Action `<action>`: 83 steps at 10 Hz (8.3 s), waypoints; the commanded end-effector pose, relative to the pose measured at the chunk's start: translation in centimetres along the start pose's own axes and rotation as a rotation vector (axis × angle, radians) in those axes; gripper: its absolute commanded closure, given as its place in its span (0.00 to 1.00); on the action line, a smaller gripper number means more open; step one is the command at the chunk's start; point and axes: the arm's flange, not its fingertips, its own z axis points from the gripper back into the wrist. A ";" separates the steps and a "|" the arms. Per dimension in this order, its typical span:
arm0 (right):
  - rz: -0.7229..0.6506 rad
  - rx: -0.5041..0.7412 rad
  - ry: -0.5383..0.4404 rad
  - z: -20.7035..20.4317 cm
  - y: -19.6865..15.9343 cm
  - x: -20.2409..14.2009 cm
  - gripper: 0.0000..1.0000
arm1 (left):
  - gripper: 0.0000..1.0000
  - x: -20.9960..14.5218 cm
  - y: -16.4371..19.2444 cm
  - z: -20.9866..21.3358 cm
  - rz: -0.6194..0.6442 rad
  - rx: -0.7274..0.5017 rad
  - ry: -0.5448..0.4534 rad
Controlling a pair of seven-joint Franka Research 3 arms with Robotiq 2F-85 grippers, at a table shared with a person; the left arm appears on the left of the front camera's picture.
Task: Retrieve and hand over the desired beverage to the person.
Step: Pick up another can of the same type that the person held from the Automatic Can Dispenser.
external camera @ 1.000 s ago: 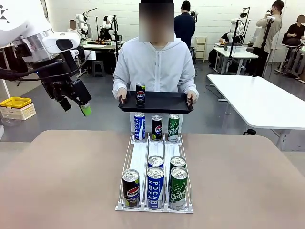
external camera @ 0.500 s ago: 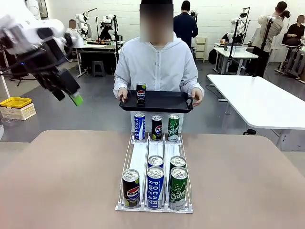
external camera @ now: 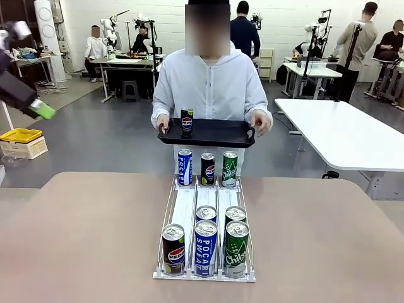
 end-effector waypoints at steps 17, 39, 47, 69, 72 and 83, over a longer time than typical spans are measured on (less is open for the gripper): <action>0.011 0.032 -0.015 0.0 -0.1 0.2 0.00 | 0.00 -2.2 0.1 3.6 0.031 -0.007 -0.058; 0.011 0.032 -0.015 0.0 -0.1 0.2 0.00 | 0.00 -2.2 0.1 3.6 0.031 -0.007 -0.058; -0.029 -0.128 0.209 -5.2 4.7 2.0 0.00 | 0.00 -2.2 0.1 3.6 0.031 -0.007 -0.058; -0.392 -0.466 0.508 -29.2 24.0 -4.9 0.00 | 0.00 -2.2 0.1 3.6 0.031 -0.007 -0.058; -0.425 -0.528 0.488 -33.9 25.7 -7.1 0.00 | 0.00 -2.2 0.1 3.6 0.031 -0.007 -0.058; -0.321 -0.606 0.483 -38.8 25.7 -6.7 0.00 | 0.00 -2.2 0.1 3.6 0.031 -0.007 -0.058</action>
